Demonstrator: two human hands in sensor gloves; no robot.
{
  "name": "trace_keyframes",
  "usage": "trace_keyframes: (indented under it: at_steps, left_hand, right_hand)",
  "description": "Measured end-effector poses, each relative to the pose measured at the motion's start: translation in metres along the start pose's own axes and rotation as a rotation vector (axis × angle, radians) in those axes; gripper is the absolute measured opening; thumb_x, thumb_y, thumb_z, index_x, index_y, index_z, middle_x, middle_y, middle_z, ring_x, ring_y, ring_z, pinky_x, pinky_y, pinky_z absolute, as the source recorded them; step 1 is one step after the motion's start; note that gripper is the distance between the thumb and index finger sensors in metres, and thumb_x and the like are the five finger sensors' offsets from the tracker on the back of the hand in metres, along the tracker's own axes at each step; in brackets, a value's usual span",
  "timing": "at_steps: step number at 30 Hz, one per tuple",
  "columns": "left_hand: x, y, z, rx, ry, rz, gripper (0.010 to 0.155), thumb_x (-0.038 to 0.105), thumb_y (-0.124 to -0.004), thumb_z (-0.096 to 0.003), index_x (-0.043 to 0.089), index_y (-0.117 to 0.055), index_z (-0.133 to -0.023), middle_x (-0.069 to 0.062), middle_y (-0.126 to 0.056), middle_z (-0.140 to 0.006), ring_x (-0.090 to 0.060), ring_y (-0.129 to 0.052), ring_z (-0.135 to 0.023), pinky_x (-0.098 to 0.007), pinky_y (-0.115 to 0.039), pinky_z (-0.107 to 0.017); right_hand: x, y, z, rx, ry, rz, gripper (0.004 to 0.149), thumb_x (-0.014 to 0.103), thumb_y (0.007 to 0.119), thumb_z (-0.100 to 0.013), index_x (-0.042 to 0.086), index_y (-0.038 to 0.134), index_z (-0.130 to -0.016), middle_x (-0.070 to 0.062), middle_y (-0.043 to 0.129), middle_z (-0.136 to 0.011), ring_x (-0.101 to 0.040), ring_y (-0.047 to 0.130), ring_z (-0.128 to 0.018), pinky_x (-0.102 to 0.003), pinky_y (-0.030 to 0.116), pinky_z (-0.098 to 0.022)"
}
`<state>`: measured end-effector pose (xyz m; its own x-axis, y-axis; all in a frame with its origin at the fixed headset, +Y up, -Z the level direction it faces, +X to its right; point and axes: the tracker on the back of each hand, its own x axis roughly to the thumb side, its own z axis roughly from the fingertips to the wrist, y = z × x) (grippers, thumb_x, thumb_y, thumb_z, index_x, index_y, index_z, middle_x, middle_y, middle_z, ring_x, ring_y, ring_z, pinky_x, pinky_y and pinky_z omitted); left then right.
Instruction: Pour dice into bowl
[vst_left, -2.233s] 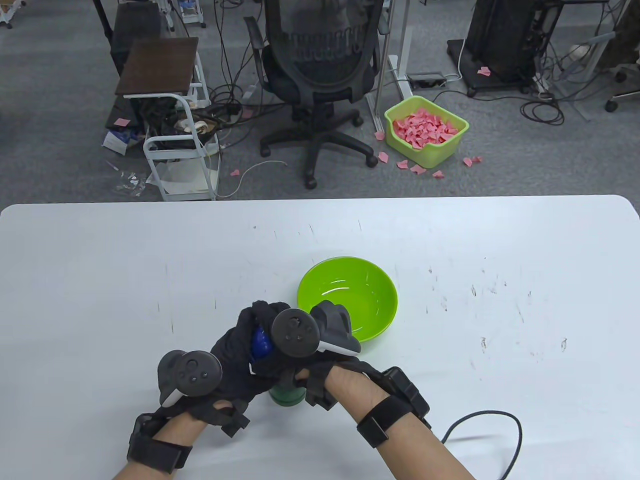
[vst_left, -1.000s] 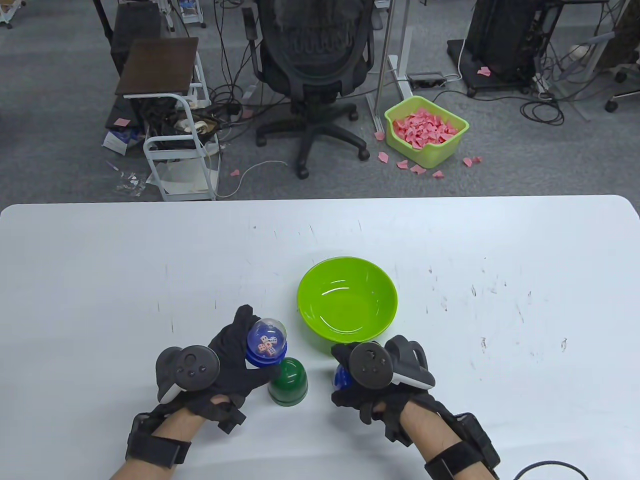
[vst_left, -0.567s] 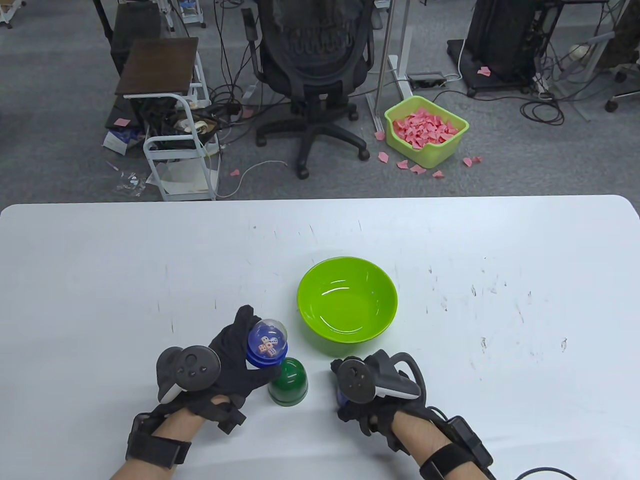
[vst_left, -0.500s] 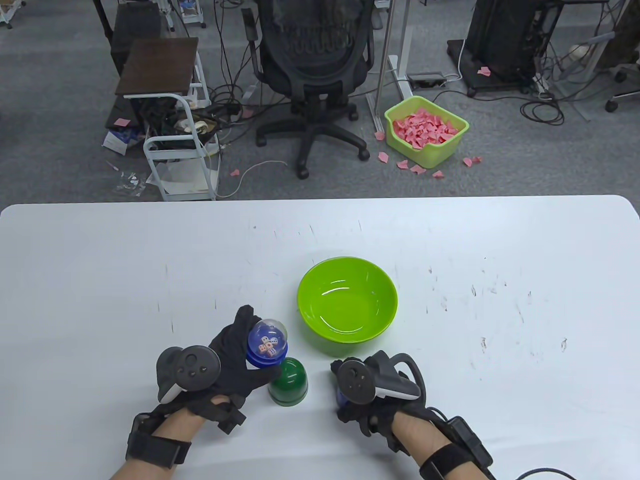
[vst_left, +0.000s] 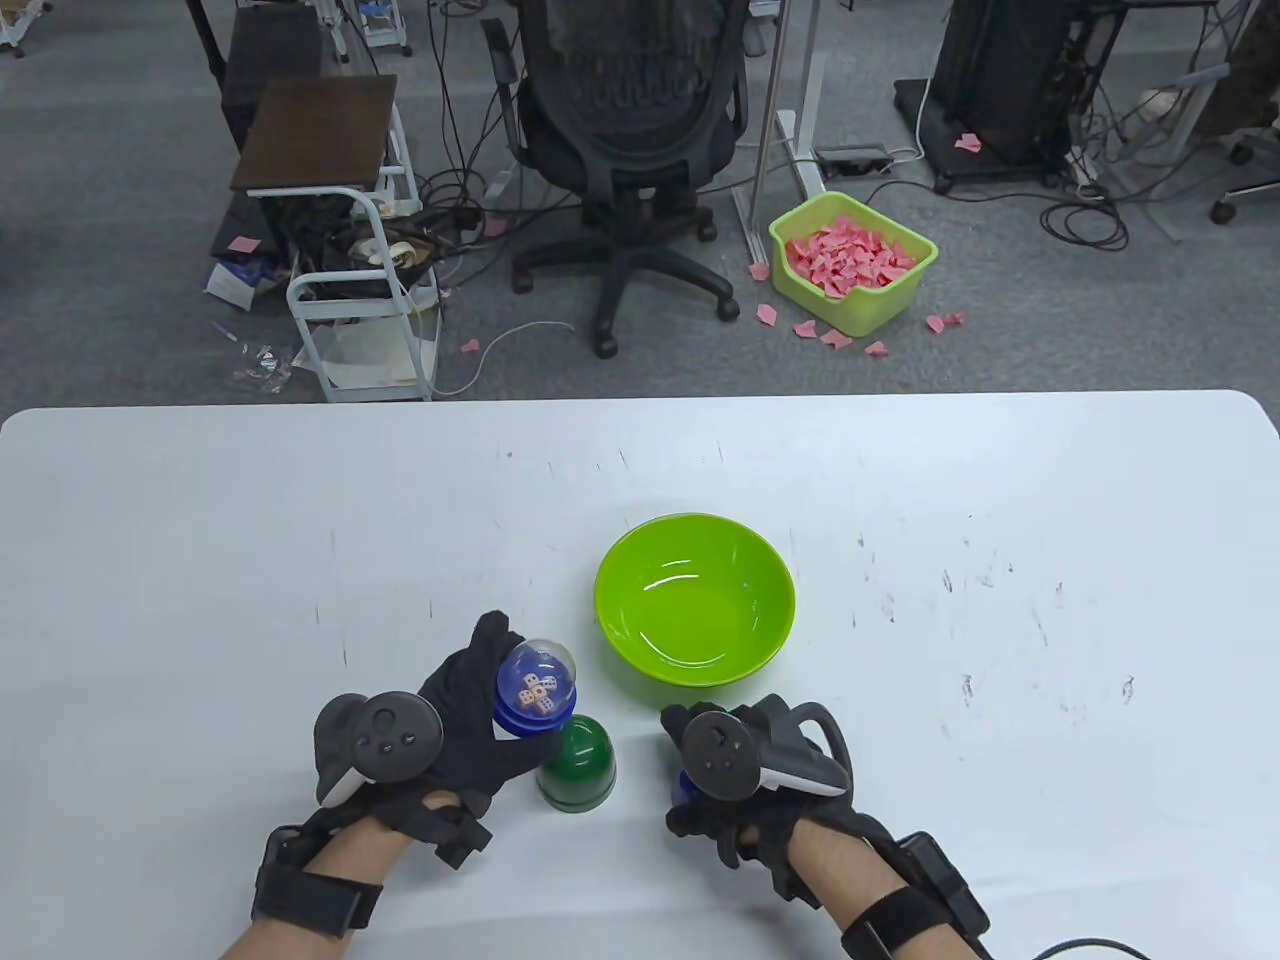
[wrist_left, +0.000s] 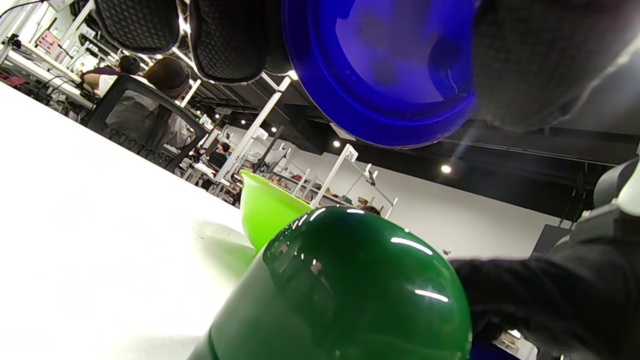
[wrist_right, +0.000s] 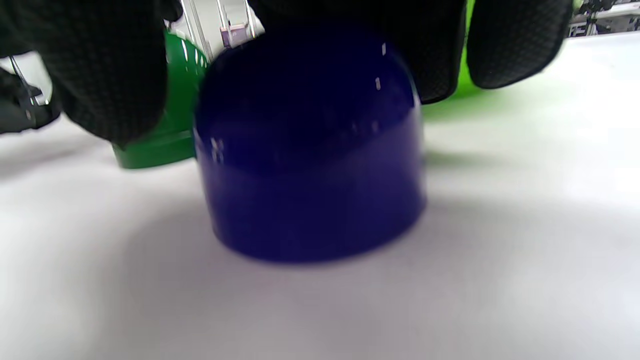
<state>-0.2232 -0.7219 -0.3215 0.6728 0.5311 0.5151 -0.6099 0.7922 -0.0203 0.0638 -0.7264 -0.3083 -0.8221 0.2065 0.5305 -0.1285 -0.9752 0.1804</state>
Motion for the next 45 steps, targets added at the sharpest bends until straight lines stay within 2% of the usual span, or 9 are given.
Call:
trace_keyframes:
  at_steps: [8,13,21,25,34,45]
  left_hand:
    - [0.005,-0.003,0.001,-0.019,-0.021,-0.051,0.116,0.067,-0.091,-0.036,0.015,-0.017,-0.109,-0.013,-0.06,-0.109,-0.037,-0.072,-0.098,-0.062,-0.062,-0.075]
    - [0.009,-0.006,0.001,-0.034,-0.041,-0.083,0.115,0.067,-0.091,-0.0359,0.016,-0.017,-0.109,-0.012,-0.06,-0.109,-0.036,-0.072,-0.098,-0.062,-0.062,-0.075]
    - [0.014,-0.007,0.001,-0.043,-0.063,-0.119,0.116,0.067,-0.091,-0.0357,0.016,-0.017,-0.109,-0.013,-0.06,-0.109,-0.036,-0.072,-0.098,-0.062,-0.062,-0.075]
    - [0.015,-0.007,0.002,-0.039,-0.071,-0.123,0.116,0.067,-0.091,-0.0358,0.016,-0.017,-0.109,-0.013,-0.06,-0.109,-0.037,-0.072,-0.098,-0.062,-0.062,-0.075]
    - [0.016,-0.01,0.003,-0.029,-0.062,-0.178,0.115,0.069,-0.089,-0.0364,0.014,-0.018,-0.109,-0.016,-0.063,-0.107,-0.038,-0.075,-0.095,-0.063,-0.064,-0.073]
    - [0.016,-0.007,0.001,-0.042,-0.1,-0.11,0.117,0.07,-0.093,-0.033,0.012,-0.025,-0.109,-0.016,-0.071,-0.103,-0.037,-0.081,-0.09,-0.061,-0.067,-0.073]
  right_hand:
    - [0.017,-0.052,-0.004,-0.245,-0.05,-0.125,0.087,0.054,0.086,-0.042,0.005,0.055,-0.106,-0.028,0.072,-0.105,-0.055,0.08,-0.079,-0.069,0.071,-0.056]
    - [0.028,-0.065,-0.015,-0.334,-0.066,-0.222,0.089,0.056,0.084,-0.043,0.004,0.052,-0.107,-0.028,0.071,-0.105,-0.055,0.083,-0.076,-0.068,0.073,-0.055]
    - [0.058,-0.057,-0.042,-0.316,-0.102,-0.234,0.091,0.058,0.082,-0.043,0.004,0.049,-0.108,-0.028,0.069,-0.105,-0.055,0.084,-0.074,-0.067,0.074,-0.053]
    - [0.069,-0.052,-0.052,-0.319,-0.103,-0.215,0.089,0.058,0.082,-0.044,0.003,0.051,-0.107,-0.027,0.076,-0.099,-0.053,0.087,-0.07,-0.066,0.077,-0.051]
    - [0.08,-0.051,-0.055,-0.369,-0.109,-0.154,0.084,0.054,0.085,-0.043,0.0,0.059,-0.102,-0.03,0.082,-0.09,-0.046,0.094,-0.059,-0.061,0.082,-0.046]
    - [0.079,-0.056,-0.052,-0.341,-0.134,-0.183,0.083,0.053,0.086,-0.042,-0.002,0.063,-0.1,-0.031,0.085,-0.087,-0.046,0.095,-0.056,-0.062,0.083,-0.044]
